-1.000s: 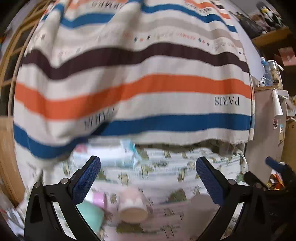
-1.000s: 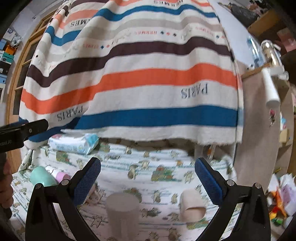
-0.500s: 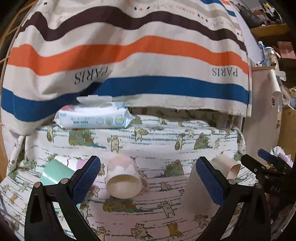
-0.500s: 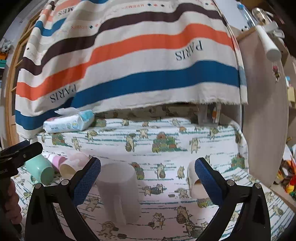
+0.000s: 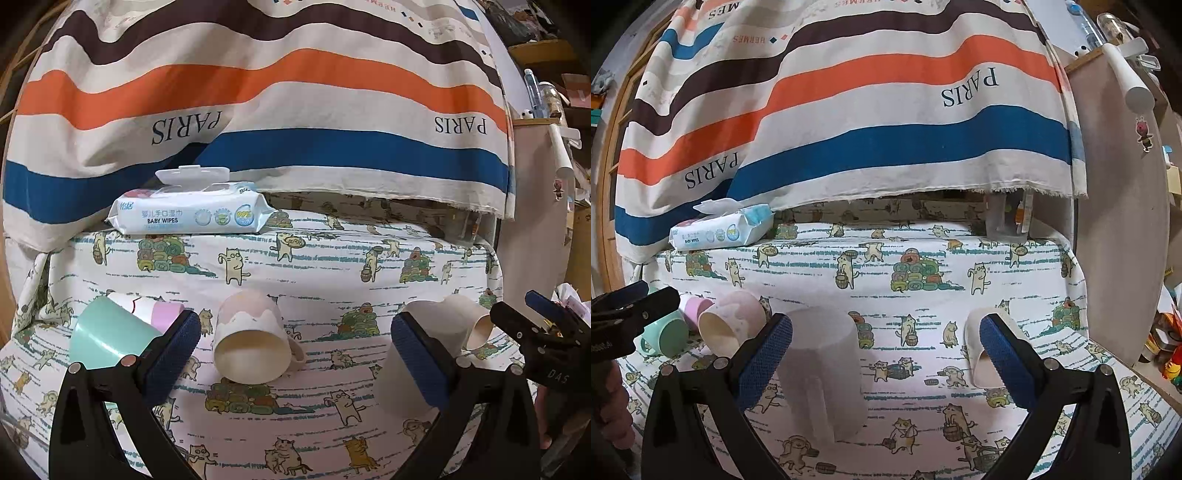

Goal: Flip cup upside down

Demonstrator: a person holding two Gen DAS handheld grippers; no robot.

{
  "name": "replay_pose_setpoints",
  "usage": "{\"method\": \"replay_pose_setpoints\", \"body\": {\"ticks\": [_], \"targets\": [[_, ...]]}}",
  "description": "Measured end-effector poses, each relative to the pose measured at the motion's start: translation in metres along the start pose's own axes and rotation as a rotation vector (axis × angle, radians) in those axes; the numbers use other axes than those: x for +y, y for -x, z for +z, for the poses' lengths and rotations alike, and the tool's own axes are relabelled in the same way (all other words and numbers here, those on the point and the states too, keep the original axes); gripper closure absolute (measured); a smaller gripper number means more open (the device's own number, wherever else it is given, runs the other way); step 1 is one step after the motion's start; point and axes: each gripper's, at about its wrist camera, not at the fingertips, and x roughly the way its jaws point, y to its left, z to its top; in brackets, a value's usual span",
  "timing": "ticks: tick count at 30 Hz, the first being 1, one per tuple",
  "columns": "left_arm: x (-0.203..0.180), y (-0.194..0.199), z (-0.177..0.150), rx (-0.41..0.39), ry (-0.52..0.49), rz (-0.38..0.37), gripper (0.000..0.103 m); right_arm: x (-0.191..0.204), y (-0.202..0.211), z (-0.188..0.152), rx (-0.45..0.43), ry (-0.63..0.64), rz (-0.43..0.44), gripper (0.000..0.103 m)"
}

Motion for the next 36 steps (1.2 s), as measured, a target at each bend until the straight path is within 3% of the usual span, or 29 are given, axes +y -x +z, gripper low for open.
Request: {"method": "replay_pose_setpoints", "body": {"ticks": [5, 10, 16, 36], "targets": [[-0.009, -0.005, -0.008, 0.015, -0.042, 0.007, 0.001, 0.002, -0.004, 0.000, 0.015, 0.012, -0.026, 0.001], [-0.013, -0.019, -0.010, 0.084, -0.060, -0.004, 0.001, -0.003, -0.014, -0.002, 0.067, -0.009, -0.031, 0.001], [-0.019, -0.019, -0.011, 0.088, -0.088, -0.006, 0.001, 0.004, -0.021, -0.004, 0.103, 0.022, -0.001, 0.001], [-0.017, -0.016, -0.011, 0.078, -0.078, 0.031, 0.001, 0.002, -0.020, -0.004, 0.102, 0.016, -0.004, 0.001]]}}
